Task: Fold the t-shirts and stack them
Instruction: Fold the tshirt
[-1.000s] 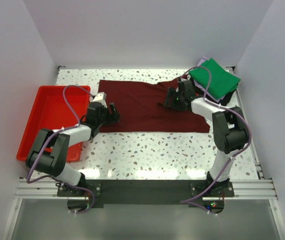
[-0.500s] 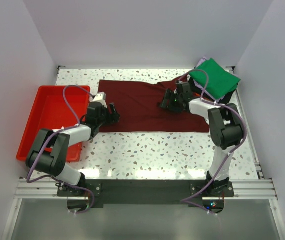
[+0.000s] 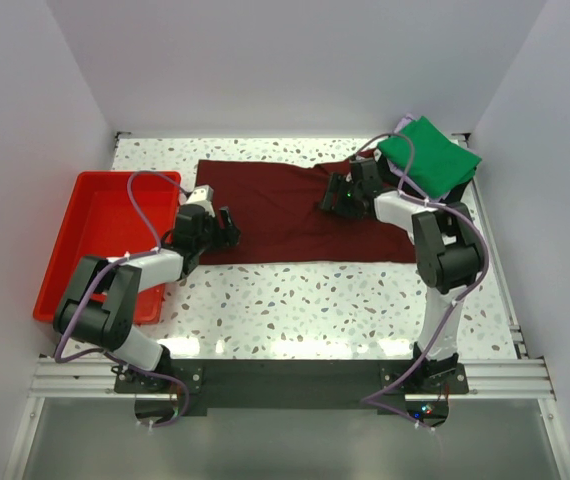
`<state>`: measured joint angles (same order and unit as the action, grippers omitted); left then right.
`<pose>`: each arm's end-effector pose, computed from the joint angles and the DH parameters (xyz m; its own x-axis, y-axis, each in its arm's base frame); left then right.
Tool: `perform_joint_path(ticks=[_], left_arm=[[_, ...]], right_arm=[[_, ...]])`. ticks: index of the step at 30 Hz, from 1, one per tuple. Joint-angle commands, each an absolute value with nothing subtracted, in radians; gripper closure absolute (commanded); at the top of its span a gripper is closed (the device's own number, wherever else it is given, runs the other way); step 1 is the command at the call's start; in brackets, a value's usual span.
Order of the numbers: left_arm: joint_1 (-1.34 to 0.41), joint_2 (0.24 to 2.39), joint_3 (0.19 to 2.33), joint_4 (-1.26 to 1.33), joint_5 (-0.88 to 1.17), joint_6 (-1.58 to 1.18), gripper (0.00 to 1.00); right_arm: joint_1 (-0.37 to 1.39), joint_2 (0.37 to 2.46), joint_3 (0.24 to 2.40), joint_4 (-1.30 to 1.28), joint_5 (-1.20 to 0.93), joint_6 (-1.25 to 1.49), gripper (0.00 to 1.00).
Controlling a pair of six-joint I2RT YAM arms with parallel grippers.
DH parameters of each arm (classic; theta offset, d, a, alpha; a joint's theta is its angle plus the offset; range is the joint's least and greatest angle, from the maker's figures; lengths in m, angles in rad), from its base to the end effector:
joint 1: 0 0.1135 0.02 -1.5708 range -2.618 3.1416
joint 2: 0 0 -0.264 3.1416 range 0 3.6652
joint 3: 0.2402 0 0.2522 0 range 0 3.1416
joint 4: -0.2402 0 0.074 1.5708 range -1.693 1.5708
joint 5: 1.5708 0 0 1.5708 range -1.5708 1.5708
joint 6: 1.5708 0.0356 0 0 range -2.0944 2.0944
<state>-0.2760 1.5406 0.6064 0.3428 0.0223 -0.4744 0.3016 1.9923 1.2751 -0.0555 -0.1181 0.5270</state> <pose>0.2854 -0.0817 0.1550 -0.6098 -0.3019 -0.7328 0.0132 0.9206 -0.3903 0.4097 0.1318 0.1623 -0.7650 0.2851 -0.5775 0.0107 0.9022 0.4312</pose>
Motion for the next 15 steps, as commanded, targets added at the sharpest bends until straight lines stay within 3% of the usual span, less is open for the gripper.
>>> perform_joint_path(ticks=[1,15], left_arm=[[-0.27,1.549,0.603,0.385,0.018,-0.445,0.23],[-0.27,1.557,0.609,0.379,0.005,-0.439,0.23]], right_arm=[[0.304,2.002,1.325,-0.069,-0.071,0.505,0.26],[0.304,2.092,1.52,-0.13,-0.012,0.454,0.27]])
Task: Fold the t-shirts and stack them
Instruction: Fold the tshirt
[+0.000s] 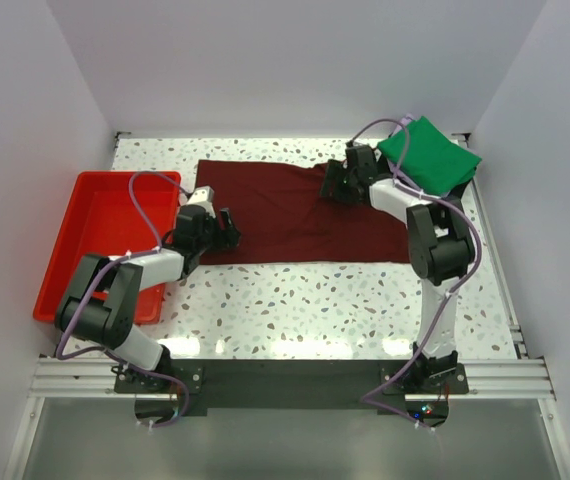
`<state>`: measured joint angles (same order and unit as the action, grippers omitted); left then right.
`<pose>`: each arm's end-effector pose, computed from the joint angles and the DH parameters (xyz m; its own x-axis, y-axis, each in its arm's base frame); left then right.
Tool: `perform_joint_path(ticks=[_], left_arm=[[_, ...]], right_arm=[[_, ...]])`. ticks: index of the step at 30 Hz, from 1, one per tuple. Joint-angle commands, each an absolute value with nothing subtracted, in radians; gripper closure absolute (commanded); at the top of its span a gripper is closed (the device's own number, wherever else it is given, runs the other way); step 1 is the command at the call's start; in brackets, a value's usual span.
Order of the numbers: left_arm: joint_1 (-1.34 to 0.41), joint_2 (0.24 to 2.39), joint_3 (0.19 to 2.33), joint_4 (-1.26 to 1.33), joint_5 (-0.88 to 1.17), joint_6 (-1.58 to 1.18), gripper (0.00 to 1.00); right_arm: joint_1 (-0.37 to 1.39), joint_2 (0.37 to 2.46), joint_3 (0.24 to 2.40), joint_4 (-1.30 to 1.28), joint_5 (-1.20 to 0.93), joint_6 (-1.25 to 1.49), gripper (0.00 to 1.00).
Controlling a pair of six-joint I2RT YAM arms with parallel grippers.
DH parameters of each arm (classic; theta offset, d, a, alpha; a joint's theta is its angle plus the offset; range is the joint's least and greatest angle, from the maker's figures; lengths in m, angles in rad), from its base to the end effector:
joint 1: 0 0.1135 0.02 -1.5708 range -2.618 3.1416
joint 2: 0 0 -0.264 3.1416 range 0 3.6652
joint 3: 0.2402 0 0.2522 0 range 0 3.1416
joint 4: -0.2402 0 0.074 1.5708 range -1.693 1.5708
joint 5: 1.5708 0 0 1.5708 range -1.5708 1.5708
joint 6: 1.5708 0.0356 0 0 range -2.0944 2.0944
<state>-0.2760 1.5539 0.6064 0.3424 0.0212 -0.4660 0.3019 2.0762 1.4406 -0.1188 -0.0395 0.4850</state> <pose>0.2859 -0.0818 0.1512 -0.6189 -0.2916 -0.7293 0.0125 0.9248 -0.3803 0.4392 0.1382 0.1723 -0.7298 0.2606 -0.6320 0.0177 0.9314 0.3636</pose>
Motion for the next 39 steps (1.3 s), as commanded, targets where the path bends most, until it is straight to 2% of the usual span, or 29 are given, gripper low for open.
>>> perform_joint_path(ticks=[1,5,10,16,23,29,39], left_arm=[[-0.27,1.557,0.609,0.379,0.002,-0.437,0.22],[-0.27,1.551,0.606,0.376,0.002,-0.437,0.22],[-0.27,1.54,0.606,0.371,0.003,-0.431,0.23],[-0.325,1.502,0.603,0.382,-0.064,-0.416,0.22],[-0.379,1.58,0.618,0.491,0.03,-0.445,0.22],[-0.385,1.655,0.588,0.548,0.045,-0.492,0.22],[-0.385,1.559,0.448,0.555,-0.07,-0.581,0.22]], right_arm=[[0.304,2.097,1.534,-0.132,-0.015,0.451,0.26],[0.304,2.08,1.569,-0.103,-0.044,0.451,0.26],[0.305,1.978,1.504,-0.074,-0.045,0.445,0.26],[0.305,1.78,1.277,-0.058,-0.005,0.433,0.26],[0.305,1.642,0.996,-0.011,-0.003,0.469,0.26],[0.305,1.614,0.885,-0.014,0.032,0.48,0.26],[0.304,1.602,0.75,-0.049,0.046,0.601,0.27]])
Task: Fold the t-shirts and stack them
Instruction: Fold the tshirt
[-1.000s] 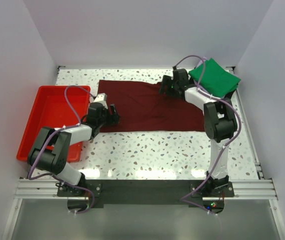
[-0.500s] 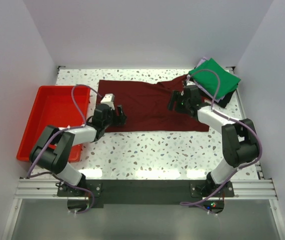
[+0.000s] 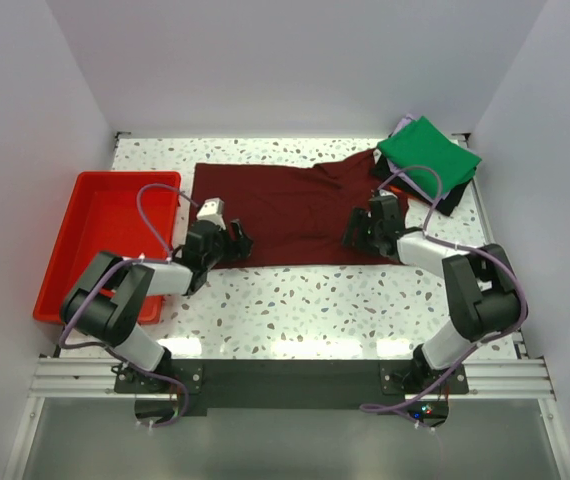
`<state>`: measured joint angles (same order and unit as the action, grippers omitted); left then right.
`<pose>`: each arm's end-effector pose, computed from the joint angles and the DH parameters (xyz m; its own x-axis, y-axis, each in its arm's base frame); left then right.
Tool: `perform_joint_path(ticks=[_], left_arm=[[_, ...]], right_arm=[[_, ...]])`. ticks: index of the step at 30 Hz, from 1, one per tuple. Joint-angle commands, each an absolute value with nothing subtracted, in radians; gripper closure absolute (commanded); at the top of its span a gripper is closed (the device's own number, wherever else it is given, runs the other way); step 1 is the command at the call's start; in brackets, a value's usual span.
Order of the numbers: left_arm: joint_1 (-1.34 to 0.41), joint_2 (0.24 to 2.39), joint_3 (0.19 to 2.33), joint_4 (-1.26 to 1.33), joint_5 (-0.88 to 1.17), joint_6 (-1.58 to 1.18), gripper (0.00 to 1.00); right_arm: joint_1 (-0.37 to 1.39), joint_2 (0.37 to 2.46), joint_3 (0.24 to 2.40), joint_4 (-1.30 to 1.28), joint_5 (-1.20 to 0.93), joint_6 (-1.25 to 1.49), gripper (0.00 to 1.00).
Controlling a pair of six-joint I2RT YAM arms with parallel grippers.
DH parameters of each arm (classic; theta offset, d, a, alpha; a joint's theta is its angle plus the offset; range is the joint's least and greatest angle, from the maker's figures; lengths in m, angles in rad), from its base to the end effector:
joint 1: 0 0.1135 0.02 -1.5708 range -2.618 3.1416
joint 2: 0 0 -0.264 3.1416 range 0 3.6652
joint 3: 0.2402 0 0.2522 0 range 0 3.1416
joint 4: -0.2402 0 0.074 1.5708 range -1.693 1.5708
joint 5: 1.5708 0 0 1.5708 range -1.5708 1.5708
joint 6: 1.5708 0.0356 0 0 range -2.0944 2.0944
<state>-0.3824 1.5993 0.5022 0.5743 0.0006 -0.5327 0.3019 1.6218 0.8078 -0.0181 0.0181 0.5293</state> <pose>0.2668 -0.1073 0.1321 -0.5888 -0.3106 -0.7462 0.0866 0.8937 -0.4403 0.3048 0.0943 0.1592 -0.7535 0.2941 -0.5879 0.1099 0.9381 0.3284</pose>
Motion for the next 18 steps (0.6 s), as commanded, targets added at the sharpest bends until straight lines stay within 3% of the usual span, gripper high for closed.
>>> perform_joint_path(ticks=[1,7,18], left_arm=[[-0.387,1.548,0.437,0.543,-0.08,-0.594,0.22],[-0.405,1.473,0.359,0.517,-0.106,-0.621,0.22],[-0.486,1.293,0.278,0.402,-0.169,-0.653,0.22]], right_arm=[[0.307,1.594,0.733,-0.038,0.008,0.63,0.27],[0.35,1.511,0.582,-0.043,-0.006,0.698,0.26],[0.373,1.134,0.459,-0.276,0.06,0.738,0.25]])
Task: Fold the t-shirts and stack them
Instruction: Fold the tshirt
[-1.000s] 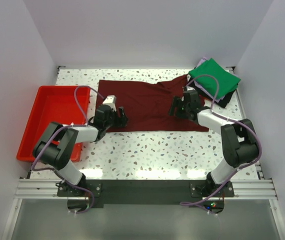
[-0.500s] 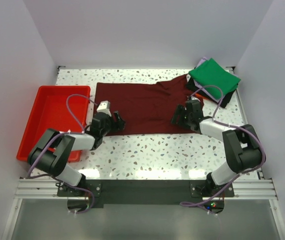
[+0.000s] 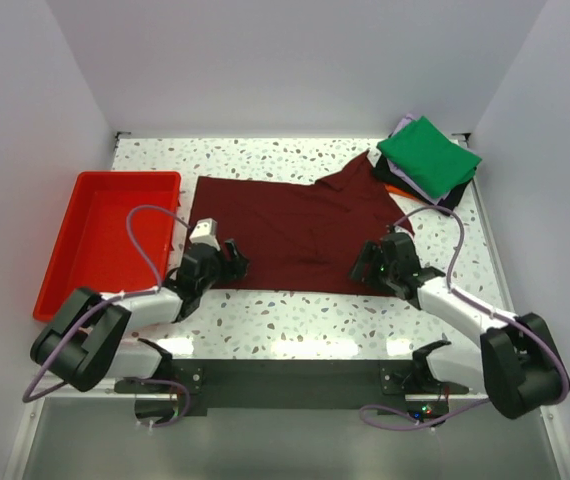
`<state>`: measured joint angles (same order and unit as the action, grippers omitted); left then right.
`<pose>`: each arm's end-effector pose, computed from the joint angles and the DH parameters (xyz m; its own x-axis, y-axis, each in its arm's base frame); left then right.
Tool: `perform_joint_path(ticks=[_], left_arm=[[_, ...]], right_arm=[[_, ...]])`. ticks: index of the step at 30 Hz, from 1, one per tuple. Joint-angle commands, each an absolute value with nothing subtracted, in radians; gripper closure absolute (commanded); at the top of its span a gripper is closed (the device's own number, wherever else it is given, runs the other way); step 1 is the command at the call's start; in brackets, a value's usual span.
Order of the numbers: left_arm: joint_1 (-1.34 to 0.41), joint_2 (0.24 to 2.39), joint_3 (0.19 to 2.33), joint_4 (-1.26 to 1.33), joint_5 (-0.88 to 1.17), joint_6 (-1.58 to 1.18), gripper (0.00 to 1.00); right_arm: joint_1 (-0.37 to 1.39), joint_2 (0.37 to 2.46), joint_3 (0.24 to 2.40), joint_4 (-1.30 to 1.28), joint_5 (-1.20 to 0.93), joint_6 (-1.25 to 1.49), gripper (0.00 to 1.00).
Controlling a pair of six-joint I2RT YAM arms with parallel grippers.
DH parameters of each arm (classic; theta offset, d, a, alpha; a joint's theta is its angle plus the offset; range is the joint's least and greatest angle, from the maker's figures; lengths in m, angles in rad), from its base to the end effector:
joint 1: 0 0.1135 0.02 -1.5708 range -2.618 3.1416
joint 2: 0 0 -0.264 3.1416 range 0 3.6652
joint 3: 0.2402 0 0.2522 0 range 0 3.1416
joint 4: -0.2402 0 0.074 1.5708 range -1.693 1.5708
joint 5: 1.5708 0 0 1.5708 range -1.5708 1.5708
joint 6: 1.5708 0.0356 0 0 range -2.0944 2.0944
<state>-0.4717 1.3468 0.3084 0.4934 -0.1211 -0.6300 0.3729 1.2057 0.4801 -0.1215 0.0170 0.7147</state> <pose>0.2076 -0.1011 0.1336 -0.5847 -0.3583 -0.7279 0.0181 0.8912 -0.4532 0.2064 0.0801 0.1603 -0.7589 0.4068 -0.5085 0.1902 0.8853 0.4244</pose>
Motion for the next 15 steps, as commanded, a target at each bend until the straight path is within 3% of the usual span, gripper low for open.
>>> perform_joint_path(ticks=[1,9,15], left_arm=[[-0.491,1.276,0.269,0.382,-0.17,-0.658,0.22],[-0.502,1.1,0.317,0.299,-0.212,-0.64,0.21],[-0.502,1.231,0.434,0.391,-0.212,-0.571,0.2]], right_arm=[[0.373,1.114,0.463,-0.29,0.066,0.738,0.25],[0.373,1.015,0.571,-0.338,0.097,0.646,0.23],[0.371,1.143,0.652,-0.18,0.117,0.572,0.23]])
